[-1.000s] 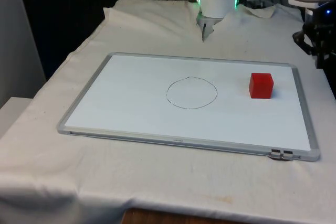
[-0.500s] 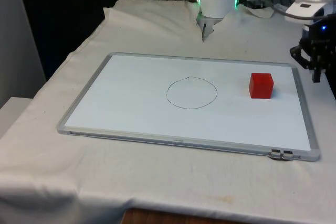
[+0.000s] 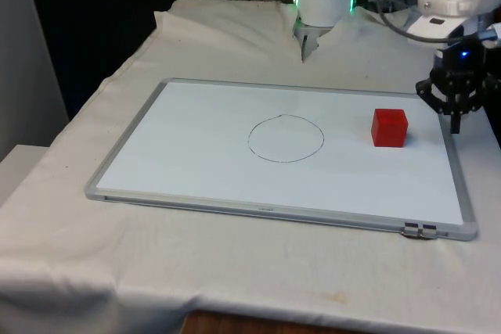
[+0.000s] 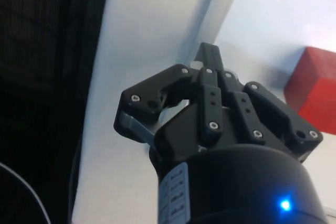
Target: Push the cube into the marked area.
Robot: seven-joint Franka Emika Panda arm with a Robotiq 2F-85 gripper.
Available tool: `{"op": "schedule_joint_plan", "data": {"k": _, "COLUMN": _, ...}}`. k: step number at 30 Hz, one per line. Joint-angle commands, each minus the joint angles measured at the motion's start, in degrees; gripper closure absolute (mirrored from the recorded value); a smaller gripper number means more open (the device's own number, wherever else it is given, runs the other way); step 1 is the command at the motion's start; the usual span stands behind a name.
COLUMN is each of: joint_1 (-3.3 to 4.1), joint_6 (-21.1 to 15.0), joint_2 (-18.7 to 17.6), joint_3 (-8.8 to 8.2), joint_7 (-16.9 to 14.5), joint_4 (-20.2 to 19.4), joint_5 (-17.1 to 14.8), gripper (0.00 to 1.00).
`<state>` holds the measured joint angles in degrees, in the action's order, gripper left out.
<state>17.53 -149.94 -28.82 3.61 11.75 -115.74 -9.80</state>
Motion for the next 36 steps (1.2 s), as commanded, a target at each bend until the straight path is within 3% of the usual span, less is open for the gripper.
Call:
{"op": "schedule_joint_plan", "data": {"k": 1, "joint_1": -0.17, "joint_6": -0.1, "joint_2": -0.1, "joint_3": 0.0, "joint_7": -0.3, "joint_4": -0.1, "joint_5": 0.0, "gripper": 1.0}}
{"op": "schedule_joint_plan", "data": {"k": 17, "joint_1": -0.06, "joint_6": 2.7, "joint_2": -0.1, "joint_3": -2.52, "joint_7": -2.0, "joint_4": -0.2, "joint_5": 1.8, "gripper": 1.0}}
{"op": "schedule_joint_plan", "data": {"k": 24, "joint_1": 0.17, "joint_6": 4.2, "joint_2": -0.3, "joint_3": -4.24, "joint_7": -1.7, "joint_4": -0.2, "joint_5": 5.3, "gripper": 1.0}}
{"op": "schedule_joint_plan", "data": {"k": 25, "joint_1": -0.06, "joint_6": 4.0, "joint_2": -0.2, "joint_3": -3.61, "joint_7": -2.0, "joint_4": -0.2, "joint_5": 4.4, "gripper": 1.0}}
{"op": "schedule_joint_plan", "data": {"k": 32, "joint_1": 0.46, "joint_6": 4.7, "joint_2": -0.5, "joint_3": -6.3, "joint_7": -1.0, "joint_4": 0.2, "joint_5": 8.7, "gripper": 1.0}}
{"op": "schedule_joint_plan", "data": {"k": 33, "joint_1": -0.06, "joint_6": 4.5, "joint_2": -0.3, "joint_3": -5.67, "joint_7": -1.6, "joint_4": -0.1, "joint_5": 8.0, "gripper": 1.0}}
{"op": "schedule_joint_plan", "data": {"k": 34, "joint_1": 0.46, "joint_6": 4.8, "joint_2": -0.5, "joint_3": -6.53, "joint_7": -0.9, "joint_4": 0.2, "joint_5": 9.1, "gripper": 1.0}}
{"op": "schedule_joint_plan", "data": {"k": 36, "joint_1": 0.46, "joint_6": 4.9, "joint_2": -0.5, "joint_3": -6.99, "joint_7": -0.6, "joint_4": 0.2, "joint_5": 10.0, "gripper": 1.0}}
